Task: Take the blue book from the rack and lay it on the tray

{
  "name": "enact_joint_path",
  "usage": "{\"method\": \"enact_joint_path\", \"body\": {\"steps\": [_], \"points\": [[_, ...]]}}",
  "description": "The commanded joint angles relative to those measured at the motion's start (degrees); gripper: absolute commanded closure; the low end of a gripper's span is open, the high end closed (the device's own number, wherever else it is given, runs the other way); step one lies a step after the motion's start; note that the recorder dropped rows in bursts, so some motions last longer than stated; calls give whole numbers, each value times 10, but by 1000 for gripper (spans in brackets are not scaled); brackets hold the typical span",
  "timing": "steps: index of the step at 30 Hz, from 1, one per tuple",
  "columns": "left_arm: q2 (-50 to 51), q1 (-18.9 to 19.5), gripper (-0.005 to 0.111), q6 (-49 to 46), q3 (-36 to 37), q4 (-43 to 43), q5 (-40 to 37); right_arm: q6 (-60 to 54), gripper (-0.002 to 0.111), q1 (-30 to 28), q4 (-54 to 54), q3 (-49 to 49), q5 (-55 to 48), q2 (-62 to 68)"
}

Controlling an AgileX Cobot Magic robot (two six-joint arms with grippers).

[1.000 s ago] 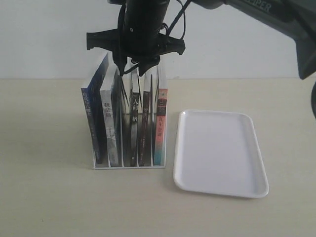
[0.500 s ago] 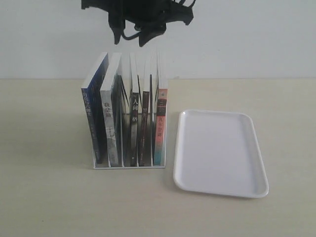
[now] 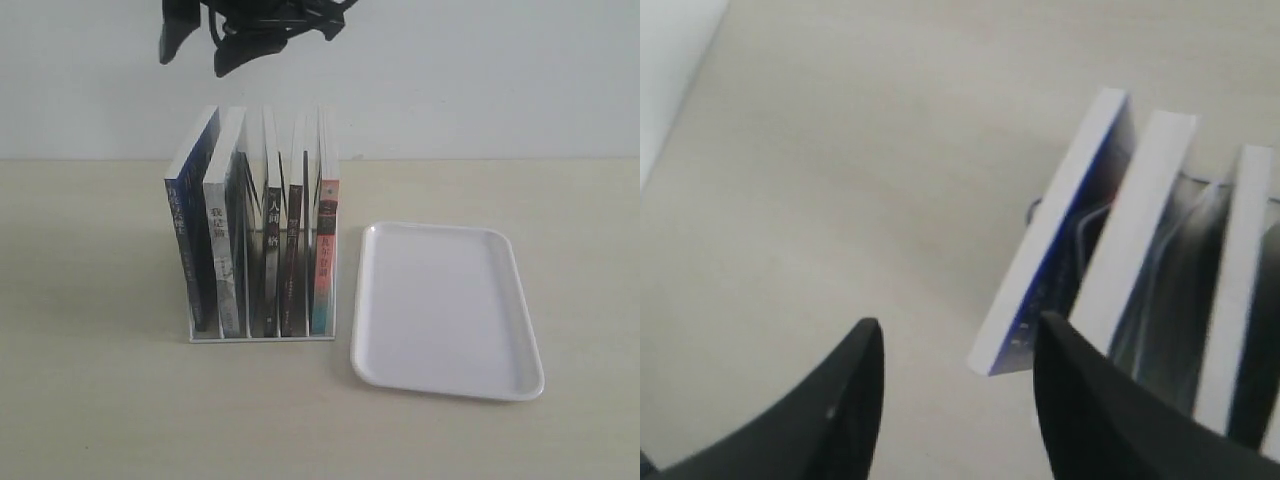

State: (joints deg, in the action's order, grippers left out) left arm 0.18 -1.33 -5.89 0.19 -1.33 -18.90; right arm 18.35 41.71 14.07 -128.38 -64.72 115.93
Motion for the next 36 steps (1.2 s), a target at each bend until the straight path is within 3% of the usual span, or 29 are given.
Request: {"method": "enact_joint_path", "body": {"steps": [1, 6, 11, 26, 28, 32, 36], "points": [[-2, 1, 102, -1, -2, -1, 9, -27, 63, 13, 51, -3, 36, 7], [-2, 1, 102, -1, -2, -1, 9, -24, 63, 35, 22, -3, 49, 19], [-2, 1, 102, -1, -2, -1, 9, 18, 79, 40, -34, -3, 51, 28], [-2, 1, 102, -1, -2, -1, 9, 35, 80, 40, -60, -3, 54, 62], [-2, 1, 102, -1, -2, -1, 9, 38, 76, 40, -64, -3, 54, 65], [-2, 1, 102, -1, -2, -1, 9, 40, 53, 40, -62, -3, 54, 69], [-2, 1, 102, -1, -2, -1, 9, 41, 50, 40, -61, -3, 74, 69]]}}
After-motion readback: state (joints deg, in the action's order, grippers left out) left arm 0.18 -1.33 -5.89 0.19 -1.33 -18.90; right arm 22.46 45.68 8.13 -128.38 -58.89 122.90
